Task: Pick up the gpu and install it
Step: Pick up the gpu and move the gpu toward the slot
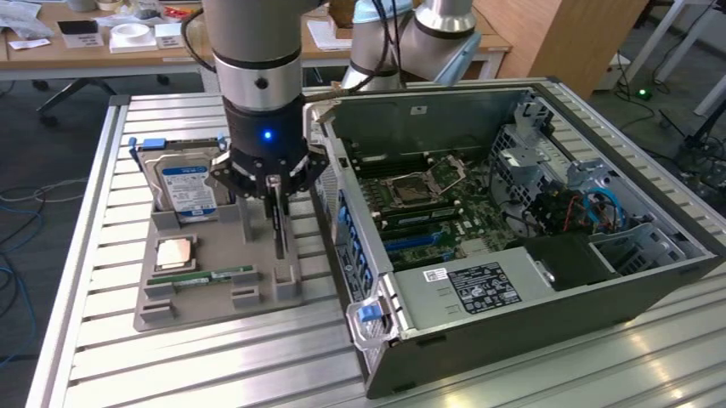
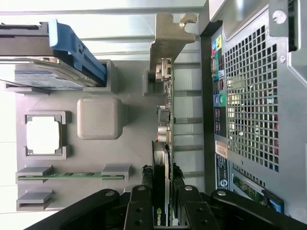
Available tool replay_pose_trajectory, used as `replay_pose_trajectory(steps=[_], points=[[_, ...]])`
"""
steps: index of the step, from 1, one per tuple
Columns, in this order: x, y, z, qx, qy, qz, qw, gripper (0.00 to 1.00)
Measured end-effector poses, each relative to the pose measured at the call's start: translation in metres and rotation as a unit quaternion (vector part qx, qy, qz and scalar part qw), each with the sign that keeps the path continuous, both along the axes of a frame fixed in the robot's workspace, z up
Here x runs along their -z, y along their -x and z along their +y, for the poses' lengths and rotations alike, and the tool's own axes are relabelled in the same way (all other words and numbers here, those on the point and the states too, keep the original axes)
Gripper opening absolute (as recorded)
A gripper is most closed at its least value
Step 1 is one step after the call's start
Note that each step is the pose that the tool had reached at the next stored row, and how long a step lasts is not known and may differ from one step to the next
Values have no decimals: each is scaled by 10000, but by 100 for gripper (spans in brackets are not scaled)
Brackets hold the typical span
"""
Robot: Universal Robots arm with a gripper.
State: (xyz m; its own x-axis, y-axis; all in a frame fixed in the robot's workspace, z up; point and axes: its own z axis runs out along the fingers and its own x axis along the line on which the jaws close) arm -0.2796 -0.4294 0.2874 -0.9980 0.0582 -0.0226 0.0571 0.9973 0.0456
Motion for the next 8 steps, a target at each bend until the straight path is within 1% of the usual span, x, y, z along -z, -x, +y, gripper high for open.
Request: replay_pose_trajectory(steps=[6,8], points=[[-220,0,0,0,0,0,10000,26],[-279,0,0,0,0,0,10000,26]])
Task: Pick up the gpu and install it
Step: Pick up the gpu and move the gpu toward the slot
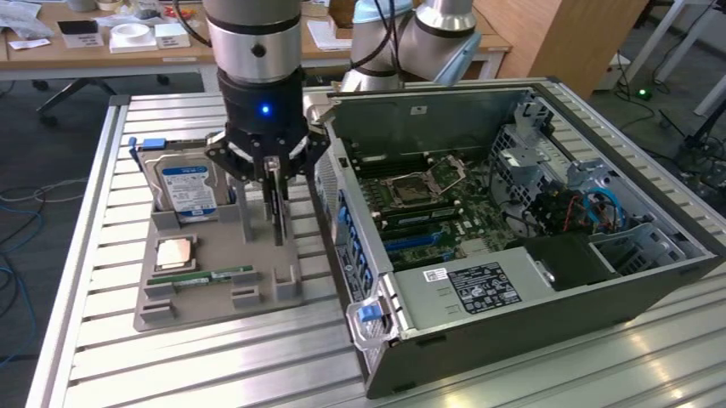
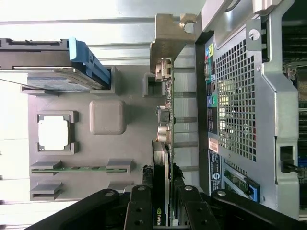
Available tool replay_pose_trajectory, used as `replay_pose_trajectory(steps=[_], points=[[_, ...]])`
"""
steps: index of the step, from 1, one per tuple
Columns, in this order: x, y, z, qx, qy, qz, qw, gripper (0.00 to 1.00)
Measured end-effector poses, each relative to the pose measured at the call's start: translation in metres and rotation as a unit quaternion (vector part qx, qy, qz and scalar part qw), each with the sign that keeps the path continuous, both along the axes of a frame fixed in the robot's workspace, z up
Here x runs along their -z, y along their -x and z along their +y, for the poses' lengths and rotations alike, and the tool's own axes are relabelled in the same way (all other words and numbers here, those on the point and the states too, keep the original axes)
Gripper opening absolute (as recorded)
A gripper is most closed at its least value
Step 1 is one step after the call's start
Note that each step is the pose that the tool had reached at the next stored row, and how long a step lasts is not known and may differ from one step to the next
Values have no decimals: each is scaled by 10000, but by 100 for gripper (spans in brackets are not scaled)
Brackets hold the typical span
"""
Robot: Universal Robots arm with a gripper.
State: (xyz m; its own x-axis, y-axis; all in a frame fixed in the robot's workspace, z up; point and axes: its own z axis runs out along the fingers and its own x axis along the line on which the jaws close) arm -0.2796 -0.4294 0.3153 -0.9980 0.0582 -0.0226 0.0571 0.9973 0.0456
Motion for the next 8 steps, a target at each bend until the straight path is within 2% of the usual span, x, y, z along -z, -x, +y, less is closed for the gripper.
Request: replay_pose_trajectory(steps=[8], points=[[-255,0,0,0,0,0,10000,26]])
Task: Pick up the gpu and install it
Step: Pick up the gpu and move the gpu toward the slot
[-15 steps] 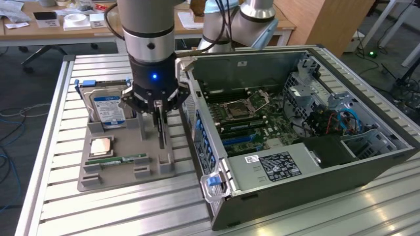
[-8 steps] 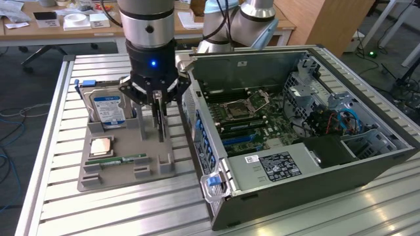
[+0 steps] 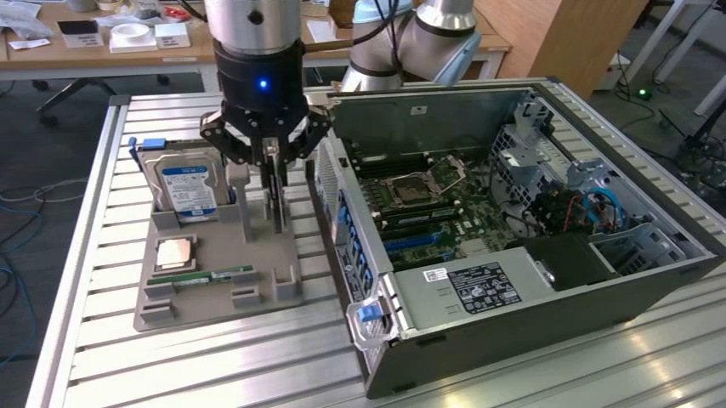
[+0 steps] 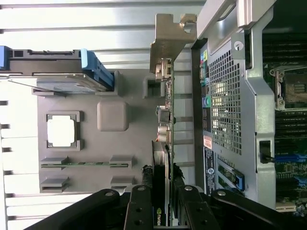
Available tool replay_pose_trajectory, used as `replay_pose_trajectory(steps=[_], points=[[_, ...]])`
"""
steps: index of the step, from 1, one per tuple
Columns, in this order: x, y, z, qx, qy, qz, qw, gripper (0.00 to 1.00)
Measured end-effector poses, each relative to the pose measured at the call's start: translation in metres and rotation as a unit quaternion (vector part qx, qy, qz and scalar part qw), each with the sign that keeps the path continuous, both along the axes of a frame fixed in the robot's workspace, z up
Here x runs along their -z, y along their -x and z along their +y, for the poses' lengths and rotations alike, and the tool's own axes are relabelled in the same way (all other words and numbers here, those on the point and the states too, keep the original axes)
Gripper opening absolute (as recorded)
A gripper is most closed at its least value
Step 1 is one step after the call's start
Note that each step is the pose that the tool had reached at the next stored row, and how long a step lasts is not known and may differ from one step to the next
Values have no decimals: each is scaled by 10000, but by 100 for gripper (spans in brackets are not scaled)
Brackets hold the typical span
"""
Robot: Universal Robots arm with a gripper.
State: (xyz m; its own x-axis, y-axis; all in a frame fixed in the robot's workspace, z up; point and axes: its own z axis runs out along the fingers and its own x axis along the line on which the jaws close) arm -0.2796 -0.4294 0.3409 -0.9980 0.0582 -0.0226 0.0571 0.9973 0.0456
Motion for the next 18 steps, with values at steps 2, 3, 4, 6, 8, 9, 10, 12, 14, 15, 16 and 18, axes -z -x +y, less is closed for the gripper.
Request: replay_pose_trajectory(steps=[2,3,4,6,8,9,10,12,14,15,16,18], points=[[-72,0,0,0,0,0,10000,26],[-102,0,0,0,-1,0,10000,26],[-135,0,0,0,-1,0,10000,26],[-204,0,0,0,0,0,10000,26],[-273,0,1,0,0,0,10000,26],[-308,0,1,0,0,0,10000,26],[-340,0,1,0,0,0,10000,26],[-396,0,1,0,0,0,10000,26],[-452,0,1,0,0,0,10000,26],[-478,0,1,0,-1,0,10000,26],[-501,0,1,0,0,0,10000,26],[-534,0,1,0,0,0,10000,26]])
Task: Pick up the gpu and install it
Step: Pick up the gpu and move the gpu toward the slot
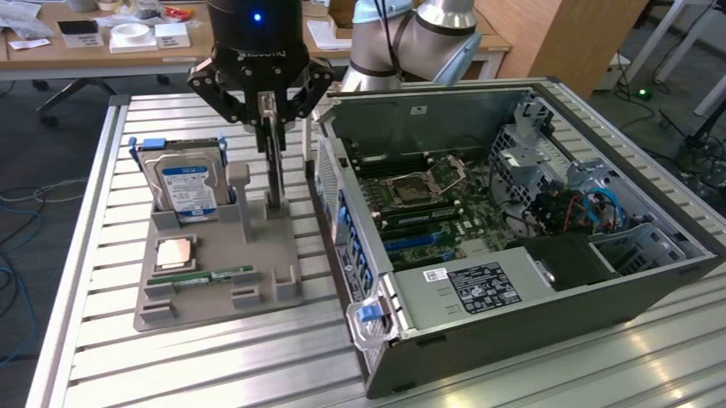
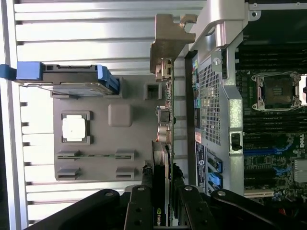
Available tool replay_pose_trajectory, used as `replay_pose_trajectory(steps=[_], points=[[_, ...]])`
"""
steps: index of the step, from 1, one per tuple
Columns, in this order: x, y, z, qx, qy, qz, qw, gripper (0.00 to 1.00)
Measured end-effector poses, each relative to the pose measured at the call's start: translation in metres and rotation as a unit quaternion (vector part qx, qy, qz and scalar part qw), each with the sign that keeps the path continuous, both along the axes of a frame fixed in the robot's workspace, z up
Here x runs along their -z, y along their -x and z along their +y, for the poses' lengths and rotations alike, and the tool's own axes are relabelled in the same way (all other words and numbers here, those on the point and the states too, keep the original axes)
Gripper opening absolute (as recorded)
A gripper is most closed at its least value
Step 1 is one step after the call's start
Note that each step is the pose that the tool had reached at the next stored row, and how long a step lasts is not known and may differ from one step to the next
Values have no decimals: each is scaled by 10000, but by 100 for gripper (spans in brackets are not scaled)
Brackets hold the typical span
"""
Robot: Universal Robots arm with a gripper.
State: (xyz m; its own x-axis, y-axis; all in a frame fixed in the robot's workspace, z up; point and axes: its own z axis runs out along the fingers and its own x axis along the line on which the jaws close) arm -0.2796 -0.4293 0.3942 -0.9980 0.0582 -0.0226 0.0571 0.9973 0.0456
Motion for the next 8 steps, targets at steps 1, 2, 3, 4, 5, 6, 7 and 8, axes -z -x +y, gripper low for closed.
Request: replay_pose_trajectory(steps=[1,2,3,4,5,6,7,8], points=[[-13,0,0,0,0,0,10000,26],[-21,0,0,0,-1,-1,10000,26],[-23,0,0,0,-1,-1,10000,26],[-23,0,0,0,-1,-1,10000,26],[-24,0,0,0,-1,-1,10000,26],[-25,0,0,0,0,0,10000,26],[-25,0,0,0,0,0,10000,26],[-25,0,0,0,0,0,10000,26]])
